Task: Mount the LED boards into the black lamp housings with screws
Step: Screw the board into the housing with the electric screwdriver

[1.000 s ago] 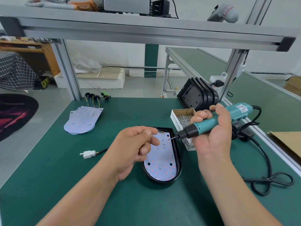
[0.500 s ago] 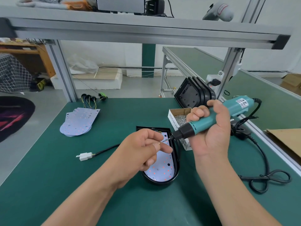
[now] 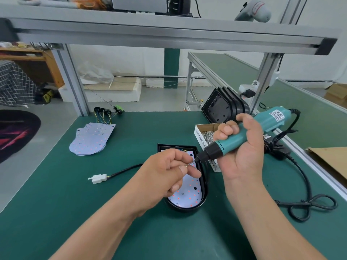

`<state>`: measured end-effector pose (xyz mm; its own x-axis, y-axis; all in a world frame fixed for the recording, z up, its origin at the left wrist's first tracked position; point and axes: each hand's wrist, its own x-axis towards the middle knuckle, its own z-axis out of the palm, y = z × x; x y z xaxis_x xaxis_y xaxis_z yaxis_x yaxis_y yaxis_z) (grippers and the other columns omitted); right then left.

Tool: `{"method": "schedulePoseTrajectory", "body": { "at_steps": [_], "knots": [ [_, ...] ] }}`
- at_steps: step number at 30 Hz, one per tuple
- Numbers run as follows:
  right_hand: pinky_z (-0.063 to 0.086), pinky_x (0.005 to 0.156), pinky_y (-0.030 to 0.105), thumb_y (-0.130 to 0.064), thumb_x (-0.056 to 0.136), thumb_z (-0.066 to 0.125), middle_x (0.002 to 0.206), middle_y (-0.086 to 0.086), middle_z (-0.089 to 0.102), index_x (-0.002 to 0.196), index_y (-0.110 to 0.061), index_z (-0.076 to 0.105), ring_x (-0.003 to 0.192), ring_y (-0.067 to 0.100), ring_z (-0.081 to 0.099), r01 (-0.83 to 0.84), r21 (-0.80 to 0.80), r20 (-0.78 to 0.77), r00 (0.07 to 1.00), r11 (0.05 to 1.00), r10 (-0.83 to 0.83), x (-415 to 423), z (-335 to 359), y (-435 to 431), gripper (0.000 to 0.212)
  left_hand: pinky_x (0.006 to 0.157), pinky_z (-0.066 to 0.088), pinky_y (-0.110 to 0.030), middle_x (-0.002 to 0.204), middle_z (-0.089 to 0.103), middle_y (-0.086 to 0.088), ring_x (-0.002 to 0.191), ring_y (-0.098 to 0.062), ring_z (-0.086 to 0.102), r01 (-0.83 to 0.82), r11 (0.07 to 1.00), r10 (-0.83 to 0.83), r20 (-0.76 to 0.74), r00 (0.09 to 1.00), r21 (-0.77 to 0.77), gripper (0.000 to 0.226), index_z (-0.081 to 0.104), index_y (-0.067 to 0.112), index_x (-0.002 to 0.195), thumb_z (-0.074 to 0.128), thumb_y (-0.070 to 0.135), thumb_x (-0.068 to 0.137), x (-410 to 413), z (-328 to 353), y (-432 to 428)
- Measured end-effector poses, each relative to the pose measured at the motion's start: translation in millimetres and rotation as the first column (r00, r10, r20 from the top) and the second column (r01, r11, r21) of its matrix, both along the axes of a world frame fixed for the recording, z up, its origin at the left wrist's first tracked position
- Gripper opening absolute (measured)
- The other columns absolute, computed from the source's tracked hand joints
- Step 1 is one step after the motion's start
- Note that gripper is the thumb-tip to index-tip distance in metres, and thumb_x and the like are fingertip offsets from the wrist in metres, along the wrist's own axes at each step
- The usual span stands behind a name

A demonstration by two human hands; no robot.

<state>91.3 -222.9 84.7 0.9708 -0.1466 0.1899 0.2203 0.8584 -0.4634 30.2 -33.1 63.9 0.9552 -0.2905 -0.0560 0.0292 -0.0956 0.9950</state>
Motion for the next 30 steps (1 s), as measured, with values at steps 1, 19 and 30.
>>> {"method": "schedulePoseTrajectory", "body": {
  "at_steps": [1,19,30],
  "knots": [
    [0.048,0.058,0.025,-0.017,0.100,0.061,0.072,-0.002,0.044,0.089,-0.016,0.061,0.063,0.013,0.049,-0.003,-0.002,0.002,1.000,1.000,0.003,0,0,0,0.012,0.051,0.034,-0.022,0.109,0.081,-0.002,0.053,-0.012,0.041,-0.001,1.000,0.001,-0.002,1.000,0.004,0.021,0.061,0.015,0.121,0.051,0.003,0.107,0,0,0],
    [0.047,0.059,0.025,-0.019,0.102,0.055,0.071,-0.003,0.044,0.099,-0.018,0.056,0.063,0.014,0.049,-0.040,-0.141,0.129,0.990,0.989,0.058,-2,1,-5,0.003,0.050,0.039,-0.020,0.107,0.081,0.004,0.054,-0.012,0.044,-0.024,0.997,0.021,0.050,0.999,0.068,0.020,0.064,0.019,0.116,0.054,0.005,0.106,1,-6,-1],
    [0.049,0.061,0.027,-0.026,0.101,0.066,0.071,-0.001,0.047,0.097,-0.015,0.054,0.063,0.015,0.053,0.031,-0.167,-0.020,0.999,0.985,-0.035,4,-3,3,0.016,0.056,0.045,-0.017,0.102,0.081,0.013,0.055,-0.009,0.047,-0.114,0.981,0.093,0.135,0.986,0.154,0.027,0.065,0.028,0.114,0.054,0.005,0.106,3,-17,-3]
  ]
}}
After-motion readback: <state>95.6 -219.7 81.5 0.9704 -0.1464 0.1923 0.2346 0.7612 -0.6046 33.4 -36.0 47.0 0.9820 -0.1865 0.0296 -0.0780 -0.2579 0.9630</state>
